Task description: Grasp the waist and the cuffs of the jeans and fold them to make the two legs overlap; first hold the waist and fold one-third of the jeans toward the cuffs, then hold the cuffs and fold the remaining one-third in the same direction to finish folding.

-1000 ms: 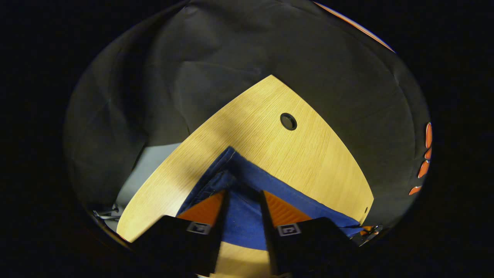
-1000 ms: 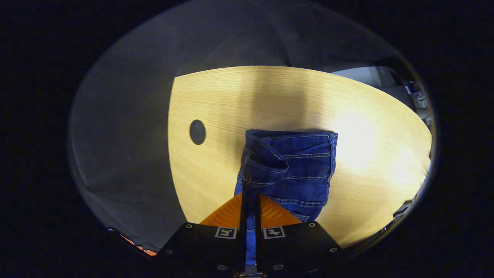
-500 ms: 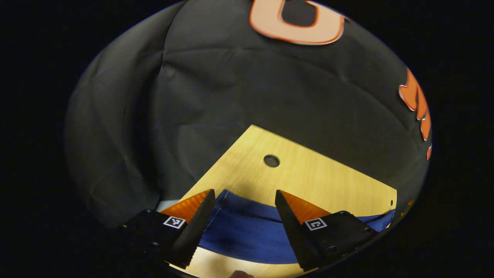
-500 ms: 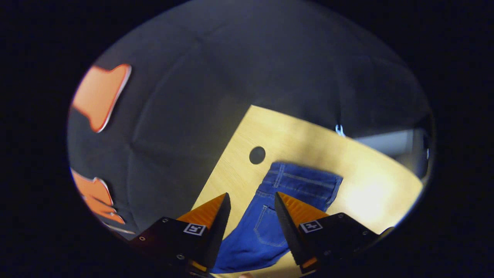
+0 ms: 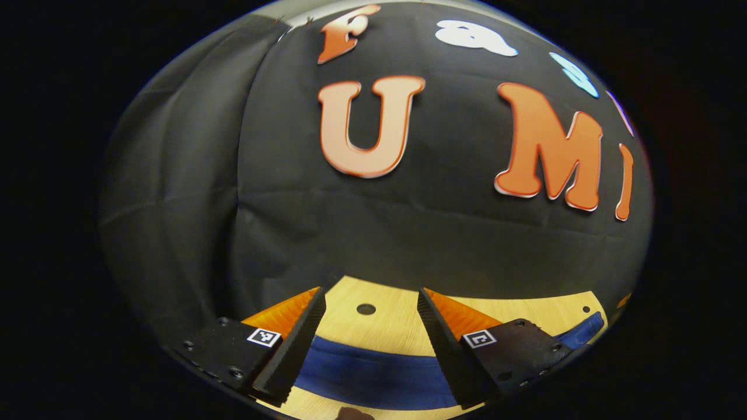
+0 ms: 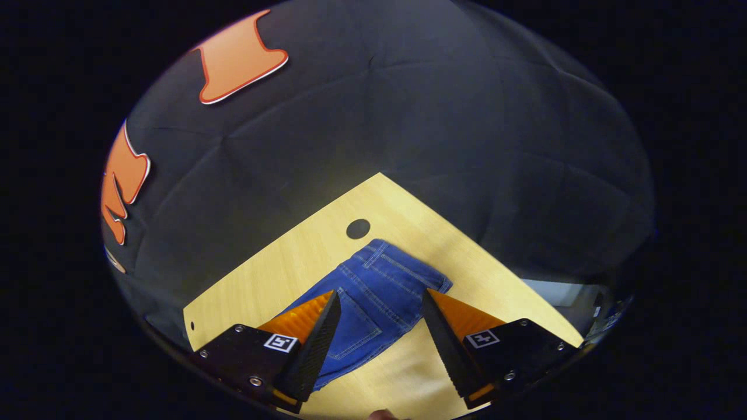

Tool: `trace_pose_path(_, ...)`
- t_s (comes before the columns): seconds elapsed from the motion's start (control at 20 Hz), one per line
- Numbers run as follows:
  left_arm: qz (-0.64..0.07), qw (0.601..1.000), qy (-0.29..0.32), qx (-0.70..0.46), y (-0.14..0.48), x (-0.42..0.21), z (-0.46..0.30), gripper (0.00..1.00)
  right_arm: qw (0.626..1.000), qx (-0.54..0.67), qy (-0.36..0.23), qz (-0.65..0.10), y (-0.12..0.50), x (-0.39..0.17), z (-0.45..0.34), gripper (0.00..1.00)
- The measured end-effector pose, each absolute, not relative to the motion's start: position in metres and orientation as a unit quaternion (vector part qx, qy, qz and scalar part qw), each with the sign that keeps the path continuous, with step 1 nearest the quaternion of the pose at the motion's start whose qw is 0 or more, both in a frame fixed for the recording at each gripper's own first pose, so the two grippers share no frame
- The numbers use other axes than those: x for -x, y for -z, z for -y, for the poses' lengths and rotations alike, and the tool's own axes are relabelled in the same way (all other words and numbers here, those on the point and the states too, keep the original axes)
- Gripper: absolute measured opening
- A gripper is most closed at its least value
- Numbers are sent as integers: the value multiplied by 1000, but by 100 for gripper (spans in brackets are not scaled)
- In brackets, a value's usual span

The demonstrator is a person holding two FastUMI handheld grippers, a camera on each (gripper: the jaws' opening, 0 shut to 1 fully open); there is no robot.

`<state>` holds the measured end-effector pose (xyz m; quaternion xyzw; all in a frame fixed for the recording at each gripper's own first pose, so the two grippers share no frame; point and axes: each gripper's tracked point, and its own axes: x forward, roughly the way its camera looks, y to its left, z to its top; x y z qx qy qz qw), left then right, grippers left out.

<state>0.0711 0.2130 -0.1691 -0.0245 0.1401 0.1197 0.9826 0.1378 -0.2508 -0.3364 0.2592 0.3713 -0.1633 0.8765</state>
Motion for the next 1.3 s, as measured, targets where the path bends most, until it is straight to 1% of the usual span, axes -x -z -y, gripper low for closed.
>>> trace_pose_path(0.05,-119,986,-119,19,150,-62,-198,95,881,-260,161,-362,338,-141,251,90)
trace_pose_path(0.1,-96,988,-119,8,134,-51,-189,98,887,-253,160,-351,335,-143,252,91)
trace_pose_path(0.15,-82,989,-120,-2,122,-40,-182,98,894,-243,164,-338,333,-140,257,94)
trace_pose_path(0.3,-49,992,-118,-3,94,-14,-164,95,920,-219,164,-282,313,-148,266,95)
trace_pose_path(0.35,-42,992,-115,-2,91,-10,-161,97,929,-204,165,-262,306,-150,270,95)
trace_pose_path(0.4,-35,993,-112,-4,88,-5,-156,95,937,-185,164,-247,299,-150,272,95)
trace_pose_path(0.45,-33,994,-109,-7,87,0,-150,97,943,-167,164,-236,293,-148,274,95)
trace_pose_path(0.5,-31,994,-103,-10,86,2,-140,97,950,-149,157,-224,286,-148,273,95)
trace_pose_path(0.65,-29,996,-83,-21,91,3,-109,97,962,-99,155,-204,277,-143,274,95)
trace_pose_path(0.8,-38,997,-55,-23,101,4,-74,96,956,-91,148,-237,292,-142,271,95)
trace_pose_path(0.9,-41,998,-36,-28,103,4,-57,96,943,-113,159,-268,308,-141,275,95)
trace_pose_path(1.0,-48,998,-20,-36,107,4,-42,95,925,-145,171,-307,333,-133,279,96)
trace_pose_path(1.05,-51,998,-15,-41,111,2,-39,96,915,-163,179,-324,340,-131,283,96)
trace_pose_path(1.15,-57,997,-9,-46,113,1,-33,95,906,-181,187,-334,355,-134,291,96)
trace_pose_path(1.3,-67,996,-1,-56,117,3,-21,95,886,-220,170,-370,370,-136,282,96)
